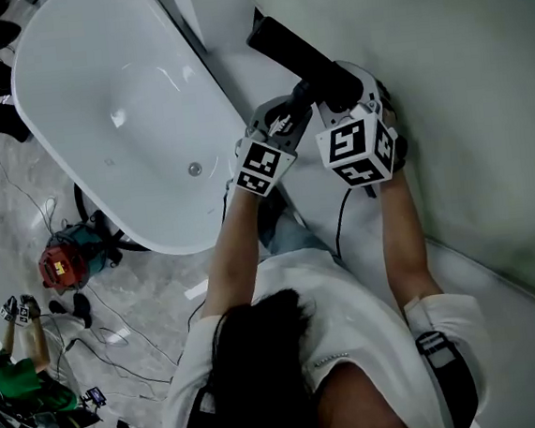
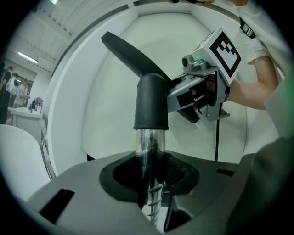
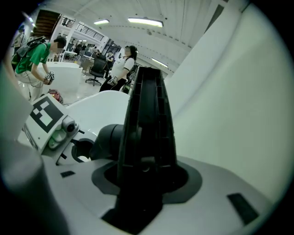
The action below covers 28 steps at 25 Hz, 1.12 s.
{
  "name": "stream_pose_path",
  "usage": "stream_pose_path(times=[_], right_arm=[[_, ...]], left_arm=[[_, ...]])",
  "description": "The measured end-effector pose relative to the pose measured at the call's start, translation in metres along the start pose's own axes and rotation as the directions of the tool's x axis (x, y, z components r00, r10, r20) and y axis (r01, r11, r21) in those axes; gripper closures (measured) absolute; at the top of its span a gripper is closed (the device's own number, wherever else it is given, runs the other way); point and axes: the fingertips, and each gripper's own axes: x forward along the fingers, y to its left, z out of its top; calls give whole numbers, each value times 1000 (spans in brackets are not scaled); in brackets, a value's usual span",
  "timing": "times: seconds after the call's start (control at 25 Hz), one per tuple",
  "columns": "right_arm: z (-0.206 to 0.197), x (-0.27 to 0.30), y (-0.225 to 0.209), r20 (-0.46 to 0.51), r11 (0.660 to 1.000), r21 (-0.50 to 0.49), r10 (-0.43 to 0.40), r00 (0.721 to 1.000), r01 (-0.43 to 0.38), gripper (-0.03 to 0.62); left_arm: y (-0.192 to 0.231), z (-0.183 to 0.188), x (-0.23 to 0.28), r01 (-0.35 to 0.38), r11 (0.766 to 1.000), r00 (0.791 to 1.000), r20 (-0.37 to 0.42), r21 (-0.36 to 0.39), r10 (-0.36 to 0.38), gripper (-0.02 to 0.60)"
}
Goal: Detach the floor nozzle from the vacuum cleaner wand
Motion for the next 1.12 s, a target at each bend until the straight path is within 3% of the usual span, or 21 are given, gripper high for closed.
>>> stream_pose_path(times=[0.16,0.52,0.6,0.68,0.76,0.84,0.92,1.12], right_arm=[[2,-4,2,-1,1000,-31,-7,1000,7,382],[-9,-1,11,-9,992,24,121,993,-121,387],[-5,-10,-4,31,993,99,64,997,-67,388],[15,-40,-56,117,970,240,-70,991,40,390],[44,-70,-107,170,965,238,-155,973,112,390],[66,-87,-122,230,972,209,-158,960,110,390],[73,-91,-119,263,967,240,-149,953,85,390],[62,-79,-97,256,942,336,-102,961,11,390]], left_arm=[[-3,0,-3,11,1000,1000,2,14,-11,462],[-8,-4,-3,4,999,999,42,41,-6,462],[-4,-6,-3,-9,1000,999,35,25,9,462],[3,-8,-3,-21,1000,1000,13,7,21,462],[7,-9,-1,-27,1000,1000,-5,2,27,462],[8,-12,-1,-40,999,999,-12,-1,40,462],[10,-11,0,-38,999,999,-19,2,38,462],[11,-11,2,-29,1000,999,-34,-11,28,462]])
